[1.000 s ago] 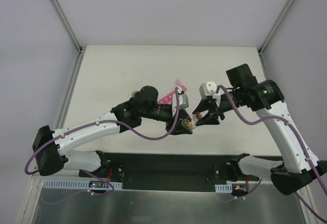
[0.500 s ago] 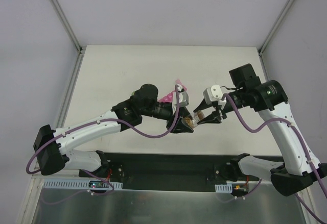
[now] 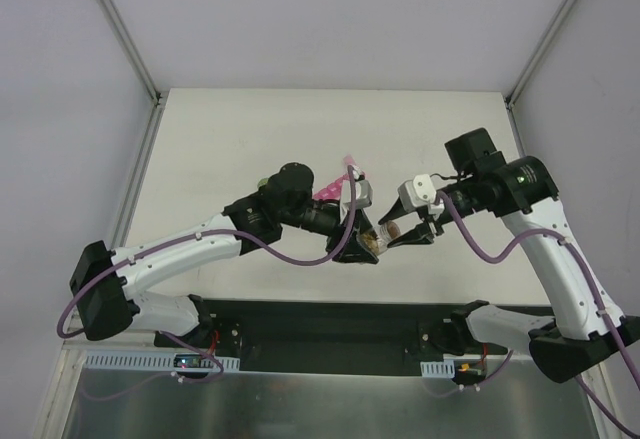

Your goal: Sort the pills into containers

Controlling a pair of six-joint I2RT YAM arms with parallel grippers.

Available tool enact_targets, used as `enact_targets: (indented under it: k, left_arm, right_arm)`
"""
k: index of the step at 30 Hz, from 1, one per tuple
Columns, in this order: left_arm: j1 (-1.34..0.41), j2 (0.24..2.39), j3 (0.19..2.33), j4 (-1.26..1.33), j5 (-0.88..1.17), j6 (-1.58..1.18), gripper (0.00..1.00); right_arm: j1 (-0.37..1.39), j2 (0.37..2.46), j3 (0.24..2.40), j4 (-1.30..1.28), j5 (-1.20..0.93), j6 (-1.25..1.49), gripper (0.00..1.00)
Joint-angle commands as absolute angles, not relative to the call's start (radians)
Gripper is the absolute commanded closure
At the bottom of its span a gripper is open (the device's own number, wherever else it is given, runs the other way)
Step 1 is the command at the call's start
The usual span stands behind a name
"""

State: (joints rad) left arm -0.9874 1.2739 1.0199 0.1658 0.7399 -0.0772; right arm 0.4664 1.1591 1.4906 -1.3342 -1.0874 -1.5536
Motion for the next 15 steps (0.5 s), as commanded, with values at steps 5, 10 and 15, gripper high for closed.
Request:
enact_targets:
  k: [5, 10, 15]
  left_arm:
    - [-0.971, 1.344, 1.104, 0.192, 0.972, -0.189, 1.0]
    - [-0.931, 1.33, 1.077, 0.192, 1.025, -0.204, 1.0]
    - [-0.907, 1.307, 1.058, 0.198, 1.068, -0.213, 1.0]
  right_arm:
    - [0.502, 1.189, 1.509, -1.399, -1.08, -1.756, 0.67]
    - [0.5, 1.169, 1.562, -1.462, -1.0, -1.845, 0.68]
    - [0.502, 1.135, 1.548, -1.462, -0.997, -1.848, 0.68]
